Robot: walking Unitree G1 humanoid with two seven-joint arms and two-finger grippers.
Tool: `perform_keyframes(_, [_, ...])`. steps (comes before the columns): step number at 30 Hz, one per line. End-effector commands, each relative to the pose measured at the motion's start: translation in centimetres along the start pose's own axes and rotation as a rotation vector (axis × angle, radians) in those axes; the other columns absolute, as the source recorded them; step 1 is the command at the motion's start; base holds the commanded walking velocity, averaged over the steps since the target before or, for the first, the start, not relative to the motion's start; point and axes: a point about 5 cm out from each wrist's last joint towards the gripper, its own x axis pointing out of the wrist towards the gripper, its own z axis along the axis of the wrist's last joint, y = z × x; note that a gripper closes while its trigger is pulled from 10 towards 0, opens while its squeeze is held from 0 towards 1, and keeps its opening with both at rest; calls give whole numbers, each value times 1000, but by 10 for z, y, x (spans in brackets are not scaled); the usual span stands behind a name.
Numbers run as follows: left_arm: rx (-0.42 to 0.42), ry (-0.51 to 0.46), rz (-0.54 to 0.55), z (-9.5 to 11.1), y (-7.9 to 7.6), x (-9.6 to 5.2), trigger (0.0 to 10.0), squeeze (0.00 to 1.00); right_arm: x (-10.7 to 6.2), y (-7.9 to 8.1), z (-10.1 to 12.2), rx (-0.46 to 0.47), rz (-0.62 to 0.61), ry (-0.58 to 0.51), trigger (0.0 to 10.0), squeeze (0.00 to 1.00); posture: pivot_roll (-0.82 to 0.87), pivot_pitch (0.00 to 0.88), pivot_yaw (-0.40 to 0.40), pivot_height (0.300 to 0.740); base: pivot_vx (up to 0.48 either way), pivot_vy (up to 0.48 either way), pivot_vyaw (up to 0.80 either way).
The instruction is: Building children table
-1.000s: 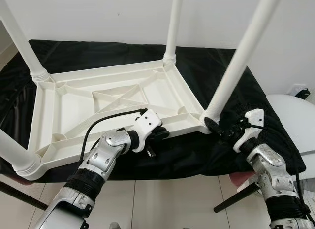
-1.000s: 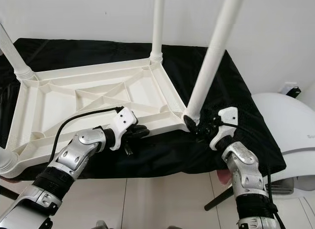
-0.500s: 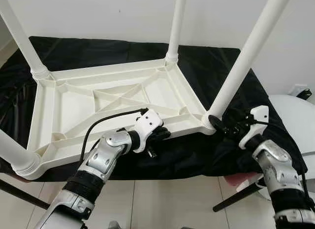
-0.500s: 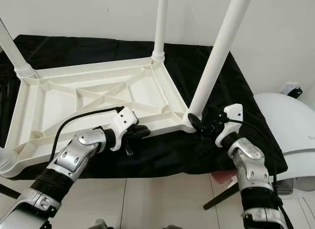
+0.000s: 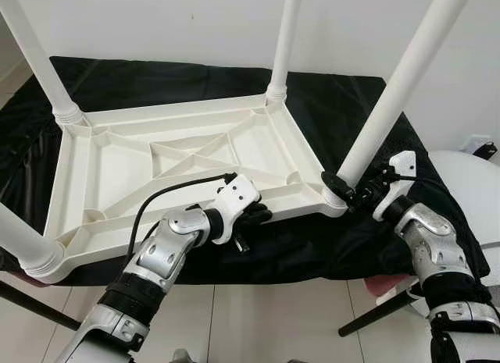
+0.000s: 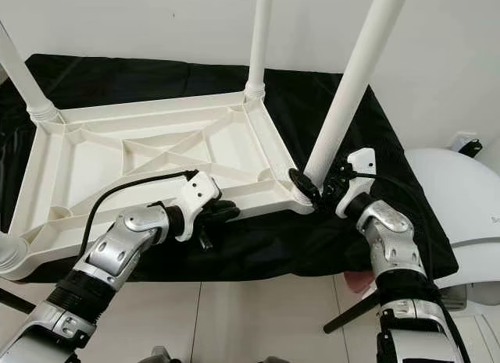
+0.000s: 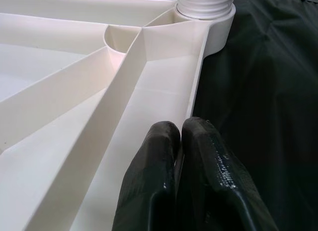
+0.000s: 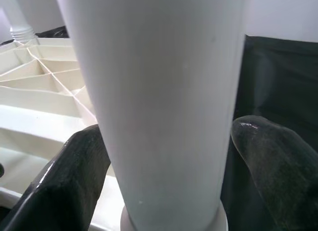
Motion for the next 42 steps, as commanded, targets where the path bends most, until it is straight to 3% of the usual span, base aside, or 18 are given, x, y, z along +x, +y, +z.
perform_keyframes(1, [-14, 31, -41, -7, -8, 3, 10000, 0, 0, -2, 0, -18, 18, 13, 3882, 0, -39, 30, -51, 740, 0, 0, 0])
perform_keyframes(3, [-12, 32, -41, -6, -8, 3, 10000, 0, 1, -2, 0, -20, 25, 15, 3882, 0, -39, 30, -51, 740, 0, 0, 0])
perform_keyframes(4, [-12, 33, -40, -6, -8, 3, 10000, 0, 1, -3, 0, -21, 30, 20, 0, 0, -39, 29, -53, 740, 0, 0, 0])
perform_keyframes(13, [-15, 34, -34, -6, -8, 4, 10000, 0, 0, -5, 0, -21, 34, 12, 0, 0, -37, 33, -56, 740, 0, 0, 0])
perform_keyframes(17, [-17, 32, -30, -5, -9, 4, 10000, 0, 0, 1, 1, 8, 21, -26, 0, 0, -35, 37, -60, 740, 0, 0, 0])
perform_keyframes(18, [-22, 27, -23, -4, -9, 4, 10000, 0, 2, 12, 0, 38, -8, -71, 0, 0, -35, 40, -62, 740, 0, 0, 0])
perform_keyframes(22, [-26, 24, -20, -4, -10, 4, 10000, 0, 3, 26, 0, 53, -28, -101, 0, 0, -36, 44, -63, 740, 0, 0, 0])
perform_keyframes(23, [-30, 22, -18, -4, -10, 4, 10000, 0, 4, 33, -1, 51, -42, -111, 10000, 0, -35, 45, -64, 740, 0, 0, 0])
perform_keyframes(31, [-37, 18, -16, -3, -11, 5, 10000, 0, 9, 49, 2, 27, -133, -152, 10000, 0, -35, 50, -67, 740, 0, 0, 0])
perform_keyframes(34, [-38, 12, -17, -1, -12, 6, 10000, 0, 13, 56, 5, 12, -261, -170, 10000, 0, -36, 53, -68, 740, 0, 0, 0])
perform_keyframes(36, [-39, 10, -16, 0, -12, 6, 10000, 0, 14, 58, 6, 12, -284, -176, 10000, 0, -36, 53, -68, 740, 0, 0, 0])
perform_keyframes(42, [-46, 4, -22, 1, -15, 7, 10000, 0, 25, 79, 1, 95, -432, -170, 10000, 0, -39, 56, -65, 740, 0, 0, 0])
